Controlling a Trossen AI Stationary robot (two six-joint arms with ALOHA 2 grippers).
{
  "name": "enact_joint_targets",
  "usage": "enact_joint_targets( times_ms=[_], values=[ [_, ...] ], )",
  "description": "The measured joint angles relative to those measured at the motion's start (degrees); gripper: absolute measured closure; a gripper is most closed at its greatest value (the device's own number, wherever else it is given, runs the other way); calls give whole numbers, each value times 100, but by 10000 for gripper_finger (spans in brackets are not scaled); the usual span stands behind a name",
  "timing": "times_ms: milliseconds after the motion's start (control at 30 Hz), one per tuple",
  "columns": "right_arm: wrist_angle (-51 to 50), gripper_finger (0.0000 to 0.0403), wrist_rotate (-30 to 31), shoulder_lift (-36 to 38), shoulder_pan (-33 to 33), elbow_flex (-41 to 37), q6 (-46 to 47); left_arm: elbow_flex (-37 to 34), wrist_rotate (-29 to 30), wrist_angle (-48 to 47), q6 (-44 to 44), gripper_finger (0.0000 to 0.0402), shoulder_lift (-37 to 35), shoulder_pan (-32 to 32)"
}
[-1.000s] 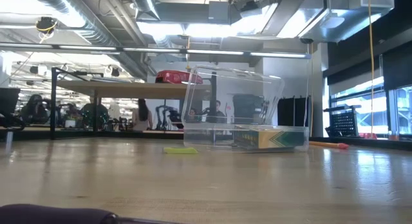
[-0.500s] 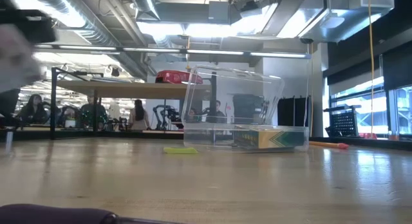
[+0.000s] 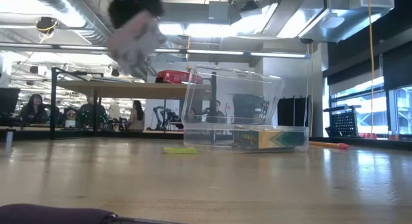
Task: Pack school essentials
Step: Put the pink sticky note into the supply box
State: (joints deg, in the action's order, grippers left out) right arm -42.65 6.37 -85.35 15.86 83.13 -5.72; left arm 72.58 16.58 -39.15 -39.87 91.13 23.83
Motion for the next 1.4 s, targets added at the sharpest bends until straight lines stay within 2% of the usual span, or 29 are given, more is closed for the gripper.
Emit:
enact_joint_targets(
  times_ms=[100,200,400,567,667,900,967,1333,1400],
  values=[
    [-24,34,406,144,0,0,223,66,106,101,241,84,3,-219],
    [-247,34,413,345,1,0,442,69,107,390,427,84,4,-362],
    [-1097,34,-377,551,4,0,1217,72,181,431,514,84,9,-512],
    [-1715,34,-384,547,-1,-2,1471,76,199,1108,886,84,128,-520],
    [-1700,34,-170,597,-22,-2,1475,81,221,1698,1211,84,276,-526],
    [-1634,34,-149,658,-28,-2,1598,76,699,2169,1632,84,628,-729],
    [-1621,34,-149,657,-28,-2,1596,76,866,2150,1761,84,732,-814],
    [-1541,34,-147,659,-28,-2,1578,72,986,2160,1813,84,1195,-1080],
    [-1541,34,-147,657,-28,-2,1574,72,1207,2178,1816,84,1227,-1084]
  ],
)
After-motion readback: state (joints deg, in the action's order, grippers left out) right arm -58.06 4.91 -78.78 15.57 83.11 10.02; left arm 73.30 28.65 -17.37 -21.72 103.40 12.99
